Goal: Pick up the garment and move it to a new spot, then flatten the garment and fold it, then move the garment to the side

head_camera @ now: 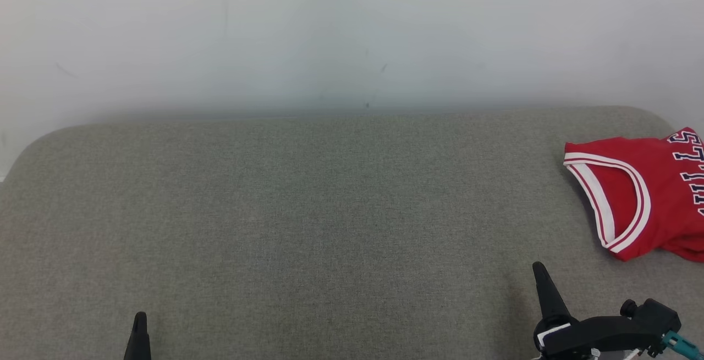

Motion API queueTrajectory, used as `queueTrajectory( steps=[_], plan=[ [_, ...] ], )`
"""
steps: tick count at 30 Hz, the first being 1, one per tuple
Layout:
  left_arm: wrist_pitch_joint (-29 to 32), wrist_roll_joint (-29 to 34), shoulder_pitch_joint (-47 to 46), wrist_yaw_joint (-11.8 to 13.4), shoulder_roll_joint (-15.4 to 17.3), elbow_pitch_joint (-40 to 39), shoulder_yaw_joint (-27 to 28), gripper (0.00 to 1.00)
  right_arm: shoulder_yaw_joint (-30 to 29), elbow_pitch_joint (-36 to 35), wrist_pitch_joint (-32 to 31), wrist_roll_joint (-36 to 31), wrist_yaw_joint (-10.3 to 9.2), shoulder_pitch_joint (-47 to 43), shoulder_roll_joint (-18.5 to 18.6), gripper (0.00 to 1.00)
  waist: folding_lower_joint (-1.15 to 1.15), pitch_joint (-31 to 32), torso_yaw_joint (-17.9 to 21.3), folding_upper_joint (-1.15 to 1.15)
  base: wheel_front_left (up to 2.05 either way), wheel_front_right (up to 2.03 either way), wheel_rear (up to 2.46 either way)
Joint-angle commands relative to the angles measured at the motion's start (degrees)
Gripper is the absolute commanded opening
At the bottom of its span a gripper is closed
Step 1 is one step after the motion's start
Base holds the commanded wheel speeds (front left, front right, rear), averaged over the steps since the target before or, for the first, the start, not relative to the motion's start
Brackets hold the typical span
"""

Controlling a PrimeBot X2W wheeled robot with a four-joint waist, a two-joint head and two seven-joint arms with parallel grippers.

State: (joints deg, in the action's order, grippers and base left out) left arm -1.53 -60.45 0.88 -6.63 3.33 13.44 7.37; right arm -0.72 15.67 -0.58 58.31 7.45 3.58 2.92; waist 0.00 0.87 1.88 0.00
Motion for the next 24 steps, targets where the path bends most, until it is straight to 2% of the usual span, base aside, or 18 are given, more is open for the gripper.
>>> queueTrajectory(
  steps=[1, 24],
  plan=[
    [0.5, -1.9, -1.6, -0.4, 0.0, -0.9, 0.3, 0.0, -0.2, -0.8, -0.4, 2.1, 0.03, 1.4, 0.0, 0.0, 0.0, 0.0, -0.1, 0.0, 0.0, 0.0, 0.0],
    [4.0, -13.7, -2.8, -0.6, -0.2, -1.4, 1.2, 0.0, -1.1, -1.0, -2.1, 14.8, 0.04, 2.3, 0.0, 0.0, 0.0, -0.3, -0.6, 0.0, 0.0, 0.0, 0.0]
  ],
)
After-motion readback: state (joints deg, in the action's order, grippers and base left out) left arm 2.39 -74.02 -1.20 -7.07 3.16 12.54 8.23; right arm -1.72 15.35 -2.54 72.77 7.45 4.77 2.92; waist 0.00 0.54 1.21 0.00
